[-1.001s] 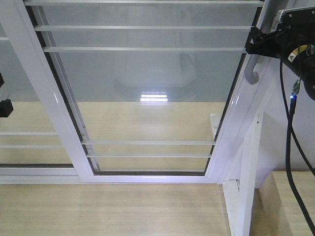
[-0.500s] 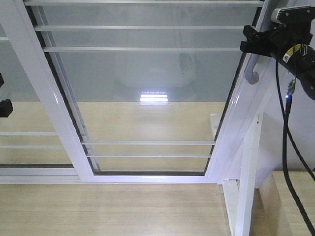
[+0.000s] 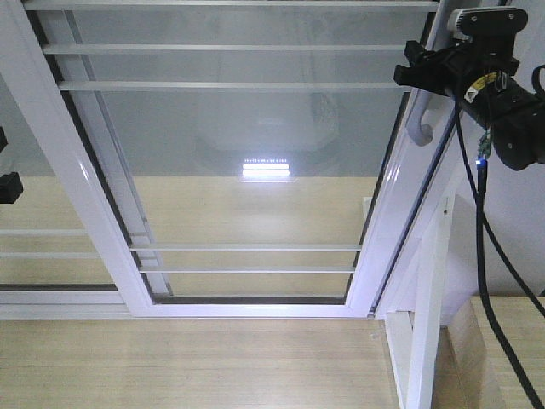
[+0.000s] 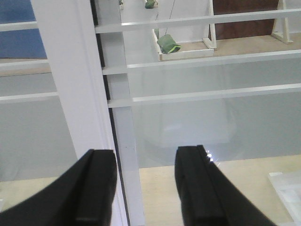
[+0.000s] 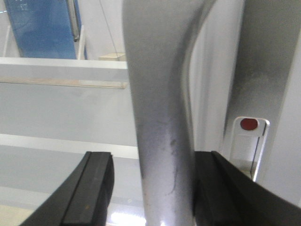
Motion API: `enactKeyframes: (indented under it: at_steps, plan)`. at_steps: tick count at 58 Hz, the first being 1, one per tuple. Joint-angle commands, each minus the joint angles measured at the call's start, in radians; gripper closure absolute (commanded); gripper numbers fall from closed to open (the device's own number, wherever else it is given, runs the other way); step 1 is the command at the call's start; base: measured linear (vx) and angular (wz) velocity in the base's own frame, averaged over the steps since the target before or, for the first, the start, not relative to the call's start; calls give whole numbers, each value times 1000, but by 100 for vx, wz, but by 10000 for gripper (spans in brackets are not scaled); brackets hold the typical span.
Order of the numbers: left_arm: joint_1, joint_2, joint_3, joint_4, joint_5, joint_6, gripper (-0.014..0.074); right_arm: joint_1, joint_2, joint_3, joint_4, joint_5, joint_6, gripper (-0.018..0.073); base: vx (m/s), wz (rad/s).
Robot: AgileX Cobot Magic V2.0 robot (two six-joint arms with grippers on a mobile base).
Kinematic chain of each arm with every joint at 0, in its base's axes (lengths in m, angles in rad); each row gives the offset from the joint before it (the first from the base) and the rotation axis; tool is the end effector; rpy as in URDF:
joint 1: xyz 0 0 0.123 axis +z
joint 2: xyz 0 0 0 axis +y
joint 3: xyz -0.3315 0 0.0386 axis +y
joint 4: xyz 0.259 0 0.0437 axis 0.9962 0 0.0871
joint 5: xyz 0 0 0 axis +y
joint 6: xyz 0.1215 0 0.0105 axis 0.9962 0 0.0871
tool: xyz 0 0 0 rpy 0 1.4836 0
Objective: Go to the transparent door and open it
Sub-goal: 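Reach the right gripper to the silver door handle and grasp it, then pull the handle with the right gripper, sliding the door toward the left arm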
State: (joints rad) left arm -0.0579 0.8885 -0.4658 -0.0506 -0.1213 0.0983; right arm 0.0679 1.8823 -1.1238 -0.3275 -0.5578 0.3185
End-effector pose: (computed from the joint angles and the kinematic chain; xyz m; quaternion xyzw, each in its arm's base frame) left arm 0.1939 -0.0105 0.3122 0.0393 0.7777 -0.0007 0.6274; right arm 0.4729 0.0529 0.2637 -0.0674 0.7504 0.0989 0.6501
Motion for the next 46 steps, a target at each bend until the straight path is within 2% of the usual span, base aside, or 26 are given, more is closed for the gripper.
enactKeyframes:
  at_steps: [1,23,37,46]
  plan:
    - [0,-6,-34,-8,-80,-10,164,76,-52,-53,-86,-149,-8,174,0,0]
    - [0,-6,-34,-8,-78,-10,164,176,-52,-127,-77,-94,-8,174,0,0]
    - [0,-6,-34,-8,-77,-10,164,212,-52,-127,-80,-97,-2,174,0,0]
    - [0,-6,-34,-8,-77,-10,164,220,-65,-124,-86,-71,40,174,0,0]
